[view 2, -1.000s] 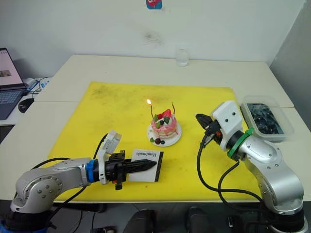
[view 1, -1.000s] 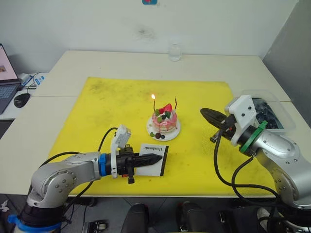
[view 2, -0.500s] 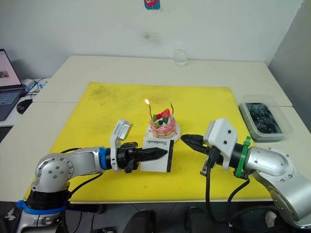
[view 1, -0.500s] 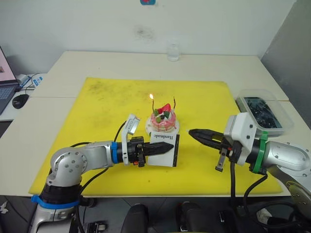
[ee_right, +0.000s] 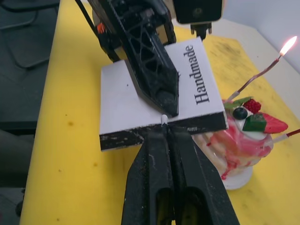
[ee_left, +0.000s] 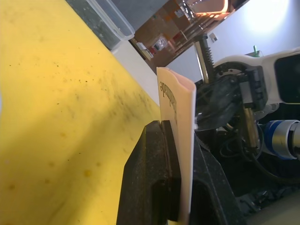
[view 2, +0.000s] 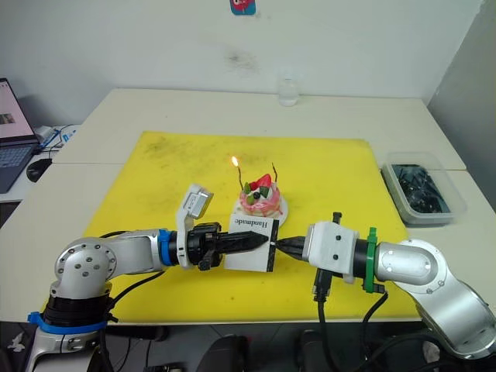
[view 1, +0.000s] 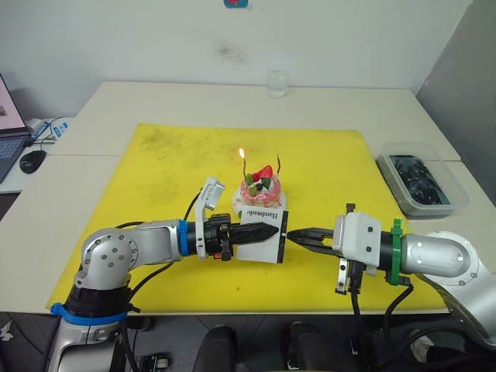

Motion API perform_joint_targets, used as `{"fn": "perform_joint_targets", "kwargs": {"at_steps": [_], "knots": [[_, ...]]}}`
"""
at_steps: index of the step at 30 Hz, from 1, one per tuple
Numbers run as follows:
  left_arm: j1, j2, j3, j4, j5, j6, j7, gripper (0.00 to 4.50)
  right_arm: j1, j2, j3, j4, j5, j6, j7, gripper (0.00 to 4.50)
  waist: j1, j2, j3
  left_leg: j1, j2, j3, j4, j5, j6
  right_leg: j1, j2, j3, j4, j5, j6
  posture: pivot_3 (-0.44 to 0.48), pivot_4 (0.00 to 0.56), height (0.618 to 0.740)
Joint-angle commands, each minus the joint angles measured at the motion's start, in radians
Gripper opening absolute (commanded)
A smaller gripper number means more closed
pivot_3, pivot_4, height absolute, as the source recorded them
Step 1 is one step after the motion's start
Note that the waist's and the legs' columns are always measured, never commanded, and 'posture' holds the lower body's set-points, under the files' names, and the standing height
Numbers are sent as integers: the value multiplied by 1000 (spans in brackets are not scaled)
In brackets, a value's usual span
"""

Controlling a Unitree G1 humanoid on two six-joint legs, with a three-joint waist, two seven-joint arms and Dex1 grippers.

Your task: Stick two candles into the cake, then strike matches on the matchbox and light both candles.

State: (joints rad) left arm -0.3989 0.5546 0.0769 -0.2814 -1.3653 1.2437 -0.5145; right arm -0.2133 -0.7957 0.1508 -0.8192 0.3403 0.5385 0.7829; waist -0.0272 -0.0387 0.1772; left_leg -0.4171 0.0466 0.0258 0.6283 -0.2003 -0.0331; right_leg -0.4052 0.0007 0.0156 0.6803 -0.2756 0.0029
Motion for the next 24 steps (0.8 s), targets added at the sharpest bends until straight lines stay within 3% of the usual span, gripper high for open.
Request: {"fn": "perform_joint_targets", "kwargs": {"at_steps": [1, 18, 24], "knots": [[-14, 10, 20, -26, -34, 0, 2, 0, -16, 7, 6, 5, -36, -35, -11, 14, 0, 0, 0, 0, 0, 0, 0, 0, 0, 0, 0, 0, 0, 0, 0, 0, 150, 740], [-3, -23, -5, -51, -45, -19, 32, 0, -32, 29, 60, 47, -107, -52, 5, 14, 0, 0, 0, 0, 0, 0, 0, 0, 0, 0, -1, 0, 0, 0, 0, 0, 150, 740], [-38, -59, -14, -61, -9, -52, 37, 0, -48, -11, 163, 87, -180, -109, 90, 14, 1, 0, 0, 0, 0, 0, 0, 0, 0, 0, -1, 0, 0, 0, 0, 0, 150, 740]]}}
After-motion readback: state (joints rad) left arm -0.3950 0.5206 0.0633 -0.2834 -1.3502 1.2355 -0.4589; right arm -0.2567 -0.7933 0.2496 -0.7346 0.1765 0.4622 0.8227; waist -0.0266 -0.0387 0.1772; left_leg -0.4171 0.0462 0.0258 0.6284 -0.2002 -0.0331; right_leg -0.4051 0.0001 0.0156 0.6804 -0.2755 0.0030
